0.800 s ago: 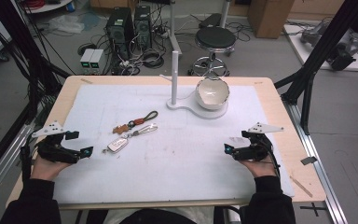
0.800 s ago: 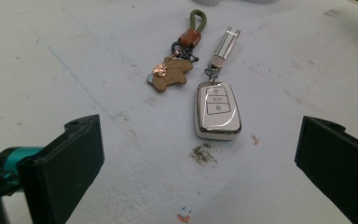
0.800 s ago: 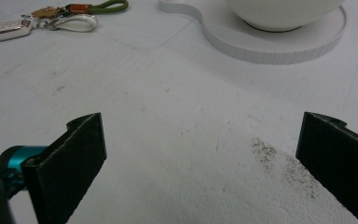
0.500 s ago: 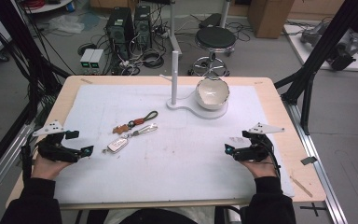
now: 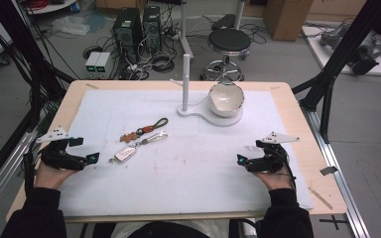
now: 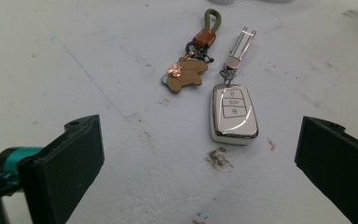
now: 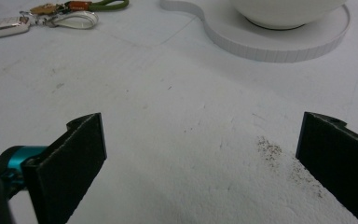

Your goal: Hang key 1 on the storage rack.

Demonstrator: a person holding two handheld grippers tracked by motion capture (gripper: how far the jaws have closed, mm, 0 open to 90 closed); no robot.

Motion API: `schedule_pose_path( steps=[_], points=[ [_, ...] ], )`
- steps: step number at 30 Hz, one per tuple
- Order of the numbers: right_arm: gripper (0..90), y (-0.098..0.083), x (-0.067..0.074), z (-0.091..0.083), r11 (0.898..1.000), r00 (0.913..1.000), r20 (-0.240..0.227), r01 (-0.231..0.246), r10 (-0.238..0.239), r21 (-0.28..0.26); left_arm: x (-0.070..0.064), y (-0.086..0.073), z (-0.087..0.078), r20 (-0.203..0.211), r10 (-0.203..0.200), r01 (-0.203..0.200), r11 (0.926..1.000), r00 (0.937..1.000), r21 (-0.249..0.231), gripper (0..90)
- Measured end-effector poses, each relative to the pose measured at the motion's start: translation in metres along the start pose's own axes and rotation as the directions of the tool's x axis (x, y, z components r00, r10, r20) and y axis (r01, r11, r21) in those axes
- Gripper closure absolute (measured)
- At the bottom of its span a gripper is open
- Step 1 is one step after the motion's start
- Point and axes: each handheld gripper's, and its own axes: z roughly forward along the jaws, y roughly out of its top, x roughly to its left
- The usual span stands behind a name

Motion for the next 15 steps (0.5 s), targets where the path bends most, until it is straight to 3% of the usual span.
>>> schedule_pose_path(
  steps=[15],
  points=[
    [0.7, 0.0, 0.001, 0.002, 1.0, 0.9999, 0.01, 0.005, -0.005, 0.015, 0.003, 0.018, 0.01, -0.013, 0.011, -0.011, 0.9998, 0.9999, 0.015, 1.7]
  ],
)
